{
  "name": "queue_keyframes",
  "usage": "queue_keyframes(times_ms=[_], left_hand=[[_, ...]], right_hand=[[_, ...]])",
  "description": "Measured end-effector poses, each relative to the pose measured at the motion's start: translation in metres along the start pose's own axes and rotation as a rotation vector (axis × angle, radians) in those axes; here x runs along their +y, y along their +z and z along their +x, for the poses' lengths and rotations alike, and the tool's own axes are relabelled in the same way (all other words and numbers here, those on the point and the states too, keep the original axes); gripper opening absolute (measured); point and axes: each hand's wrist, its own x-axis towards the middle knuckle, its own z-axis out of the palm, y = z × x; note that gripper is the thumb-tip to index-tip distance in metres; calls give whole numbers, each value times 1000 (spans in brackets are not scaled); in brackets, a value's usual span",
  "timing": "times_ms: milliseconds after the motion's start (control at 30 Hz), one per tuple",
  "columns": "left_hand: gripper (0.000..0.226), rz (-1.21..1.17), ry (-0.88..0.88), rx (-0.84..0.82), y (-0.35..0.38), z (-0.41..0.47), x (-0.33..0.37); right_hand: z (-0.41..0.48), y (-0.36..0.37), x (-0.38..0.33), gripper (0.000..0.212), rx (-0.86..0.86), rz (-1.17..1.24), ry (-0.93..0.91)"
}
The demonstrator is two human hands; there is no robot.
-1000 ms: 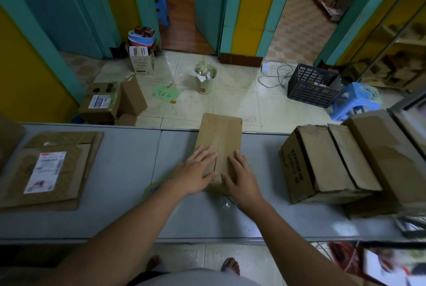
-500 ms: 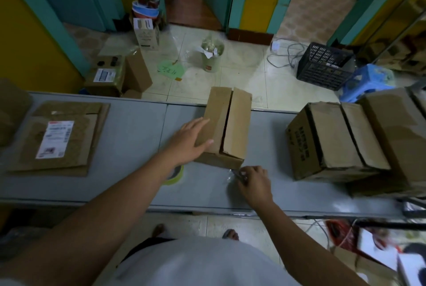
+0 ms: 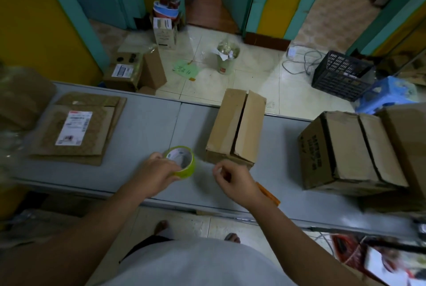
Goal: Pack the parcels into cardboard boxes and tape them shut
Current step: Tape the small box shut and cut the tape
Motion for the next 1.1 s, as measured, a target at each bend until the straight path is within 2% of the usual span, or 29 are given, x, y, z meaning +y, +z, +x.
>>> queue_keyframes(times_ms=[67, 100, 200, 233, 267, 333, 467, 667, 767, 900, 1033, 1100], left_hand=[[28, -19, 86, 139, -21, -6, 5], [26, -24, 129, 194, -33, -8, 9], [22, -47, 252, 302, -72, -6, 23], [22, -45, 280, 331, -84, -1, 28], [23, -40, 293, 353, -94, 6, 34], [25, -28, 283, 372, -110, 21, 41], [30, -41, 250, 390, -128, 39, 46], [37, -72, 202, 381, -143, 56, 68], [44, -92, 198, 380, -143, 66, 75], [40, -96, 241, 337, -148, 71, 78], [32, -121, 283, 328, -150, 74, 77], [35, -148, 281, 304, -150, 75, 79]], right_hand=[[16, -6, -22, 6, 91, 83, -48], [25, -12, -32, 15, 108, 91, -66], [47, -38, -53, 74, -49, -19, -66], [54, -46, -58, 85, -103, -39, -67], [59, -53, -62, 88, -124, -30, -85], [66, -63, -69, 77, -74, 6, -121], [65, -74, -73, 40, 182, -35, -242], [56, -65, -78, 31, 441, -135, -331], [52, -61, -82, 34, 460, -83, -278], [52, -81, -86, 18, 471, 46, -176], [55, -93, -86, 12, 479, 25, -165], [55, -91, -87, 10, 512, -13, -172]])
